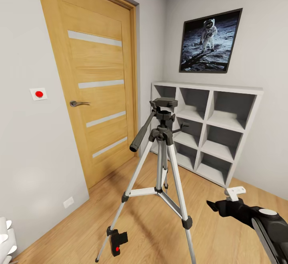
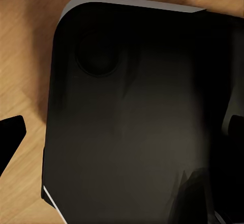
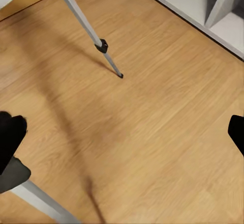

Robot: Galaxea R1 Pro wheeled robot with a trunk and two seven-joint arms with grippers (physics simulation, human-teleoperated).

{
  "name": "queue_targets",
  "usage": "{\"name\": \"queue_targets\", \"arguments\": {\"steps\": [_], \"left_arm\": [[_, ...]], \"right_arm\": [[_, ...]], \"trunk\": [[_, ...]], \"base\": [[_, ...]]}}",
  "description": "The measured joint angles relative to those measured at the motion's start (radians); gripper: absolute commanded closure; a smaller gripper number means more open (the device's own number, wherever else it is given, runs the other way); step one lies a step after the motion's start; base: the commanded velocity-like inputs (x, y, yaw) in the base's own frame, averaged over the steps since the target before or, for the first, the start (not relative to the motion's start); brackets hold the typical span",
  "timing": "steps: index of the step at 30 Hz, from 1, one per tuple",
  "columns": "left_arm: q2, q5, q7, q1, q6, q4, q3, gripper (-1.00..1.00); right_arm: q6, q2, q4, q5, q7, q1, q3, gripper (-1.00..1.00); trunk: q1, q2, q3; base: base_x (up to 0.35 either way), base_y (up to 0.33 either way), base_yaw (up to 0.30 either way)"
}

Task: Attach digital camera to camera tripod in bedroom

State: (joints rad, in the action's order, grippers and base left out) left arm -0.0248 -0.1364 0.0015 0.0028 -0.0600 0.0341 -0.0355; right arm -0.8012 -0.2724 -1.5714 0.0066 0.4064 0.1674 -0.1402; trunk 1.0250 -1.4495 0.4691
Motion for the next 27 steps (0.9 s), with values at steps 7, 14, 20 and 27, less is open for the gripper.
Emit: {"name": "queue_targets", "arguments": {"steps": [7,14,20,27], "left_arm": [[0.000,0.000,0.000,0.000,0.000,0.000,0.000,-1.00],[-0.001,0.000,0.000,0.000,0.000,0.000,0.000,-1.00],[0.000,0.000,0.000,0.000,0.000,0.000,0.000,-1.00],[0.000,0.000,0.000,0.000,0.000,0.000,0.000,-1.00]], "right_arm": [[0.002,0.003,0.000,0.000,0.020,0.001,0.000,-1.00],[0.003,0.005,0.000,0.000,0.022,0.001,0.000,-1.00],[0.017,0.005,0.000,0.000,0.024,0.001,0.000,-1.00],[0.047,0.004,0.000,0.000,0.047,0.001,0.000,-1.00]], "trunk": [[0.000,0.000,0.000],[0.000,0.000,0.000],[0.000,0.000,0.000],[0.000,0.000,0.000]], "base": [[0.000,0.000,0.000],[0.000,0.000,0.000],[0.000,0.000,0.000],[0.000,0.000,0.000]]}}
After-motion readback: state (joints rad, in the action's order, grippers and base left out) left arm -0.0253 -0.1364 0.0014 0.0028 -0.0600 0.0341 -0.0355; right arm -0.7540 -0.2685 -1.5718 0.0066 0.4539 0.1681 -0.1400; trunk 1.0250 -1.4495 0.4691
